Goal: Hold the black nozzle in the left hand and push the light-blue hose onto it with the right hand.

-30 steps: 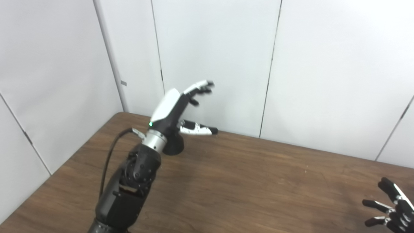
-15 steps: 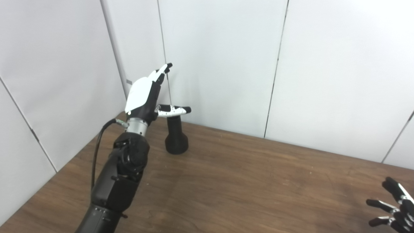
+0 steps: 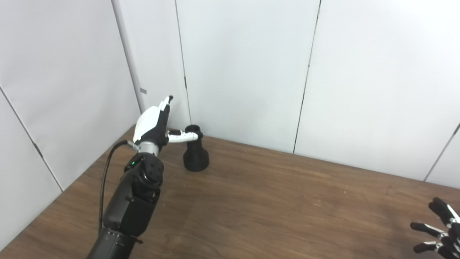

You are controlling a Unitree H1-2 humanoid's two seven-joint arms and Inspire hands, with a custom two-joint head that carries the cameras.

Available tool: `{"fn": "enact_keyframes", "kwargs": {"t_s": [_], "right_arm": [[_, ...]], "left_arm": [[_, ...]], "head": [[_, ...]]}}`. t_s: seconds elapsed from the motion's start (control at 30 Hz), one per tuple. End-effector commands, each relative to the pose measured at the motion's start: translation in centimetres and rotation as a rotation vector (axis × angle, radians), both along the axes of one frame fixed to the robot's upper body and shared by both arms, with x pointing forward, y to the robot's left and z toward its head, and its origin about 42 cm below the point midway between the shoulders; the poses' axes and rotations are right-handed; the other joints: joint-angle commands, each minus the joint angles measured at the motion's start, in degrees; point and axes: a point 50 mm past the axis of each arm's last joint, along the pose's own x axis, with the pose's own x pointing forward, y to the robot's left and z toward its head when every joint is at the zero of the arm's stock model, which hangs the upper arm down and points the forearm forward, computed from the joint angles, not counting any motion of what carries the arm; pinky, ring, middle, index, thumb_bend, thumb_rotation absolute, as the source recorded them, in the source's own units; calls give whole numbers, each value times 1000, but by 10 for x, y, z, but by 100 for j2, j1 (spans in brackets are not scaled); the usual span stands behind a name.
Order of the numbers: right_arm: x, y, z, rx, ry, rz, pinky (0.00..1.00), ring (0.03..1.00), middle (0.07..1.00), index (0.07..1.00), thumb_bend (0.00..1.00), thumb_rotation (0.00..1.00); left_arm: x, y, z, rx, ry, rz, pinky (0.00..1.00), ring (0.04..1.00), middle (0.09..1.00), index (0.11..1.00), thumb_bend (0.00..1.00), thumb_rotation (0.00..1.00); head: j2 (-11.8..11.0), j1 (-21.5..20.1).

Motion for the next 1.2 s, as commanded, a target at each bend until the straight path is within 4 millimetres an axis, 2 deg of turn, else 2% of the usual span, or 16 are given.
{"fn": "enact_keyframes", "kwargs": {"t_s": [0.0, 0.13, 0.33, 0.43, 0.6, 1.0, 1.17], "right_arm": [[2, -4, 24, -30, -94, -16, 467, 718, 944, 956, 643, 0], [2, -5, 25, -31, -98, -33, 455, 708, 938, 952, 643, 0], [1, -4, 25, 6, -99, -22, 467, 715, 942, 999, 616, 0], [1, -4, 25, 6, -99, -19, 465, 714, 941, 1000, 618, 4], [0, -3, 25, -4, -98, -9, 464, 713, 937, 1000, 618, 13], [-1, -5, 25, -6, -88, -6, 462, 708, 934, 1000, 621, 24], [-4, -4, 26, -6, -87, -6, 462, 704, 931, 1000, 626, 39]], "left_arm": [[4, 2, 16, 17, -33, 9, 1000, 1000, 985, 995, 1000, 356], [5, 2, 10, 27, -7, 17, 1000, 1000, 968, 983, 1000, 355], [14, 7, -7, 27, 74, 65, 1000, 1000, 955, 985, 1000, 383], [13, 1, -9, 24, 96, 55, 1000, 1000, 938, 976, 1000, 382], [11, -5, -11, 22, 116, 30, 1000, 1000, 901, 904, 1000, 375], [30, -3, -20, 38, 195, 21, 1000, 997, 899, 868, 1000, 359], [36, -9, -23, 48, 203, 12, 1000, 972, 846, 841, 1000, 349]], "head": [[4, -3], [27, 12], [51, -22], [75, -27], [108, -32], [169, -92], [204, -117]]}}
